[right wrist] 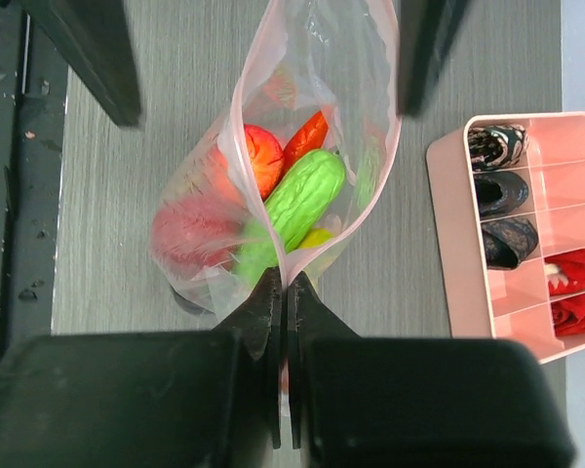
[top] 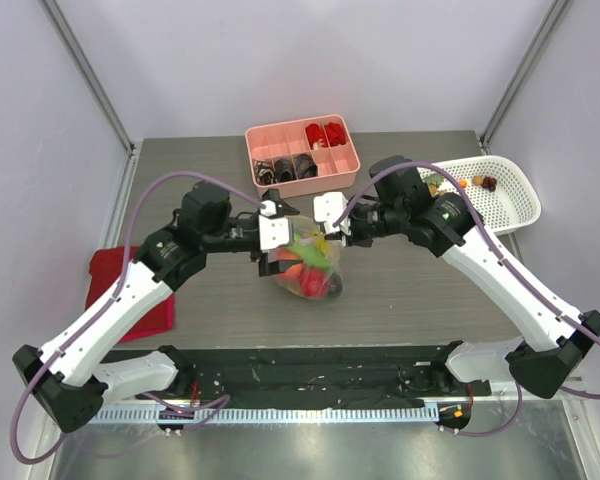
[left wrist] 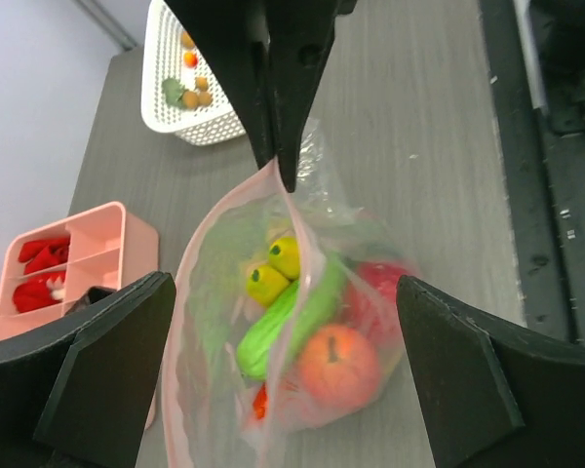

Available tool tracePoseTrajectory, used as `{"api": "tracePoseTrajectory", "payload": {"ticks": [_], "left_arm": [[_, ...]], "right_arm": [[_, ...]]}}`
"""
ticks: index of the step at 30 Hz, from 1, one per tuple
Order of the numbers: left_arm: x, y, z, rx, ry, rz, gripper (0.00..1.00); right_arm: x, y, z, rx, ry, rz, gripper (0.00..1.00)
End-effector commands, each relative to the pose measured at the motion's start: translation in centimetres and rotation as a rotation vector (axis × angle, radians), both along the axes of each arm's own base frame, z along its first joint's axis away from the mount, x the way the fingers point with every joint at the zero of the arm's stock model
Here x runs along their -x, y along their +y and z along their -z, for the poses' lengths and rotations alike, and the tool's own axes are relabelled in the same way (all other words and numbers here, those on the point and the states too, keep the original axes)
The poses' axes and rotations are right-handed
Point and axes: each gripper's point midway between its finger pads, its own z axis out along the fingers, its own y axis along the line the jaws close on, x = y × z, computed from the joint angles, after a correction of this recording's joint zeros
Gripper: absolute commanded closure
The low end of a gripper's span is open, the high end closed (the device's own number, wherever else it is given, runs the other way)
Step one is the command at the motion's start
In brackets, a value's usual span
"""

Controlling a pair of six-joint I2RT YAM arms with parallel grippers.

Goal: Place the food in the zip-top bag and seal the zipper
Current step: Adjust the zipper food storage bag at the center of the board.

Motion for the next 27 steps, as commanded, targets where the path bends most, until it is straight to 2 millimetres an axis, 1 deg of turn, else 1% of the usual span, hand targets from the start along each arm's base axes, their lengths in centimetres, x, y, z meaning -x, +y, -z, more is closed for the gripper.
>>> {"api": "tracePoseTrajectory", "payload": {"ticks": [1,2,4,6,8,9,10,11,12,13,14,15,16,17,18,19,20,21,22,23,24,25,26,27], "left_arm": [[-3.0,-1.1,-0.5,-0.023,-0.188,-0.083,0.00],[-3.9,-1.2,-0.9,-0.014,-0.216,-0.116,0.00],[-4.8,-1.4,-0.5,-0.019,-0.224,-0.139,0.00],[-4.5,-1.8,-0.4,-0.025,-0.250,-0.095,0.03],[-4.0,-2.1,0.0,-0.028,-0.251,-0.051,0.17],[-3.4,-2.3,0.6,-0.038,-0.229,-0.018,0.26],[-3.3,-2.6,0.5,-0.043,-0.209,-0.006,0.43],[-3.1,-2.6,0.6,-0.051,-0.187,0.008,0.50],[-2.2,-2.4,1.9,-0.094,-0.119,0.037,0.59],[-2.0,-2.6,1.5,-0.099,-0.098,0.053,0.78],[-1.7,-2.5,1.7,-0.114,-0.059,0.060,0.89],[-1.5,-2.2,2.1,-0.127,-0.011,0.055,0.99],[-1.5,-2.0,1.8,-0.107,0.051,0.029,1.00],[-1.5,-1.7,1.6,-0.090,0.079,0.021,1.00],[-1.5,-1.4,2.1,-0.076,0.123,0.007,1.00],[-2.3,-1.1,1.3,-0.031,0.113,-0.020,1.00],[-2.1,-0.7,0.8,-0.002,0.132,-0.036,1.00],[-2.1,-0.4,1.4,0.009,0.140,-0.046,1.00],[-2.3,-0.4,0.8,0.036,0.118,-0.052,1.00],[-1.9,-0.2,0.5,0.055,0.121,-0.054,1.00],[-1.8,-0.2,0.7,0.064,0.125,-0.052,1.00],[-1.7,-0.2,0.8,0.070,0.135,-0.053,1.00],[-1.6,-0.2,0.8,0.076,0.157,-0.061,1.00],[-1.5,-0.2,1.1,0.072,0.173,-0.061,1.00]], "right_arm": [[1.3,-0.3,-2.2,-0.024,-0.109,-0.084,0.99],[1.4,-0.3,-2.2,-0.015,-0.130,-0.099,0.99],[1.7,-0.6,-1.9,0.005,-0.136,-0.115,0.99],[2.0,-0.8,-1.6,0.024,-0.147,-0.136,0.99],[2.2,-0.9,-1.4,0.035,-0.162,-0.153,0.99],[2.2,-1.0,-1.5,0.042,-0.182,-0.165,0.99],[2.1,-1.1,-1.6,0.041,-0.193,-0.161,0.99],[1.9,-1.2,-1.5,0.046,-0.203,-0.149,0.99],[1.7,-1.3,-2.1,0.025,-0.221,-0.132,0.99],[1.6,-1.3,-2.3,0.014,-0.221,-0.112,0.93],[1.3,-1.1,-3.0,-0.015,-0.233,-0.084,0.86],[1.5,-1.4,-3.8,-0.055,-0.211,-0.035,0.53],[1.5,-1.4,-3.7,-0.076,-0.182,-0.001,0.37],[0.9,-1.5,-4.7,-0.119,-0.196,0.047,0.27],[1.4,-2.0,-5.7,-0.164,-0.198,0.081,0.19],[1.7,-2.3,-4.8,-0.190,-0.132,0.128,0.17],[1.9,-2.5,-5.1,-0.222,-0.137,0.142,0.15],[2.0,-2.8,-4.9,-0.242,-0.125,0.166,0.14],[3.0,-3.6,-4.2,-0.277,-0.089,0.198,0.12],[3.0,-3.6,-4.8,-0.329,-0.099,0.215,0.11],[3.4,-4.3,-3.8,-0.353,-0.094,0.248,0.06],[3.2,-4.1,-4.6,-0.421,-0.090,0.272,0.05],[3.3,-4.2,-4.5,-0.446,-0.088,0.282,0.04],[3.1,-4.1,-3.5,-0.453,-0.070,0.297,0.04]]}}
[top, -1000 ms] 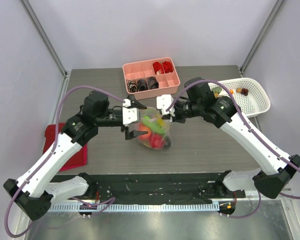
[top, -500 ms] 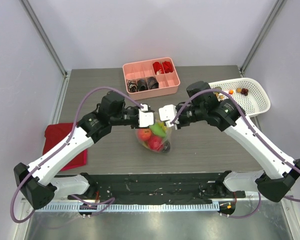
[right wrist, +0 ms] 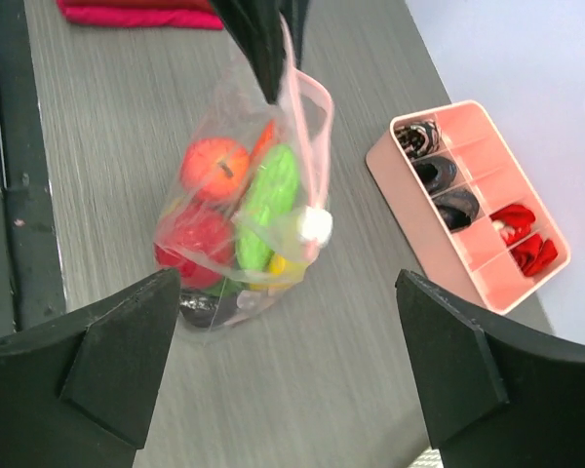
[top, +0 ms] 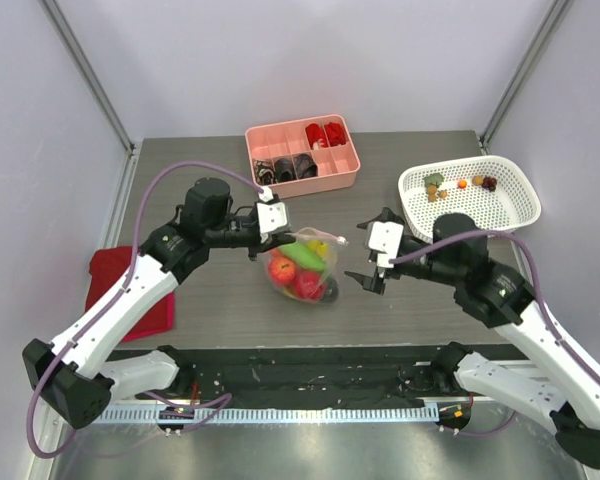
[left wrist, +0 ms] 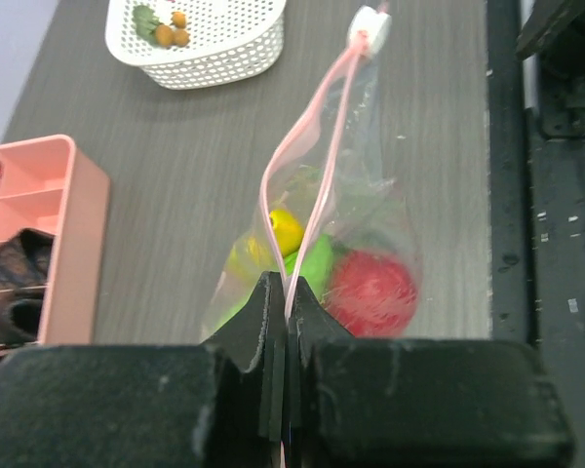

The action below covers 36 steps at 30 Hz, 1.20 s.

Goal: Place the food in the zip-top bag and seal the zipper
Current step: Adjust the zipper food storage bag at the center of the board, then zip the zipper food storage bag at the center of the board.

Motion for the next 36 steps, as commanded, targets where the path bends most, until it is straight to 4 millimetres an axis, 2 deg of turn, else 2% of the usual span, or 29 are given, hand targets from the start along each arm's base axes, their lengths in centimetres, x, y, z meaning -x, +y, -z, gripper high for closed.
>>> {"api": "tracePoseTrajectory", "payload": {"ticks": [1,2,3,4,5,6,11,14,21,22,23,24,25,29,31,32,33,35,36], "left_arm": [[1.1,-0.7,-2.4,0.110,0.020,0.033,1.00],[1.2,-0.7,-2.6,0.121,0.036,0.030,1.00],[1.2,-0.6,-2.4,0.128,0.046,0.026,1.00],[1.2,-0.6,-2.4,0.137,0.050,0.023,1.00],[1.1,-0.5,-2.5,0.147,0.053,0.014,1.00],[1.1,-0.4,-2.6,0.150,0.051,0.010,1.00],[0.9,-0.2,-2.9,0.159,0.056,-0.002,1.00],[0.9,-0.2,-3.0,0.163,0.059,-0.004,1.00],[1.1,-0.2,-2.8,0.164,0.073,0.011,1.00],[1.0,-0.1,-2.8,0.163,0.077,0.008,1.00],[1.0,-0.2,-2.9,0.164,0.074,0.009,1.00],[1.0,-0.1,-3.0,0.164,0.073,0.008,1.00],[1.0,0.0,-2.8,0.158,0.077,0.003,1.00],[0.9,0.6,-2.9,0.145,0.065,0.000,1.00],[1.2,0.6,-3.1,0.139,0.044,0.024,0.89],[1.4,0.5,-3.9,0.150,0.026,0.040,0.74],[1.3,0.4,-4.4,0.159,0.014,0.042,0.65],[1.3,0.0,-6.3,0.185,-0.031,0.049,0.55],[1.1,-0.4,-6.6,0.186,-0.033,0.050,0.54]], "right_arm": [[-1.2,0.7,-2.4,-0.265,0.032,0.108,0.04],[-1.2,0.9,-2.2,-0.281,0.044,0.106,0.06],[-1.2,1.3,-1.3,-0.282,0.071,0.096,0.09],[-1.4,1.7,-1.6,-0.304,0.062,0.088,0.13],[-1.6,1.9,-1.2,-0.312,0.075,0.090,0.23],[-1.9,2.1,-0.3,-0.306,0.084,0.095,0.28],[-2.1,2.7,0.5,-0.304,0.082,0.062,0.52],[-2.1,2.8,0.9,-0.294,0.082,0.057,0.61],[-2.5,2.8,0.5,-0.323,0.076,0.070,0.62],[-2.5,2.9,0.5,-0.320,0.077,0.064,0.66],[-2.5,3.0,0.6,-0.317,0.078,0.060,0.82],[-2.6,2.9,0.4,-0.319,0.074,0.062,0.93],[-2.8,2.9,0.6,-0.316,0.080,0.068,0.99],[-2.9,2.6,0.4,-0.301,0.052,0.063,0.99],[-2.7,2.7,0.3,-0.290,0.047,0.047,0.99],[-2.6,2.7,0.4,-0.281,0.041,0.037,0.99],[-2.5,2.8,0.1,-0.278,0.031,0.026,0.99],[-2.3,2.9,0.3,-0.257,0.023,0.003,0.99],[-2.2,2.9,0.6,-0.243,0.029,-0.001,0.99]]}}
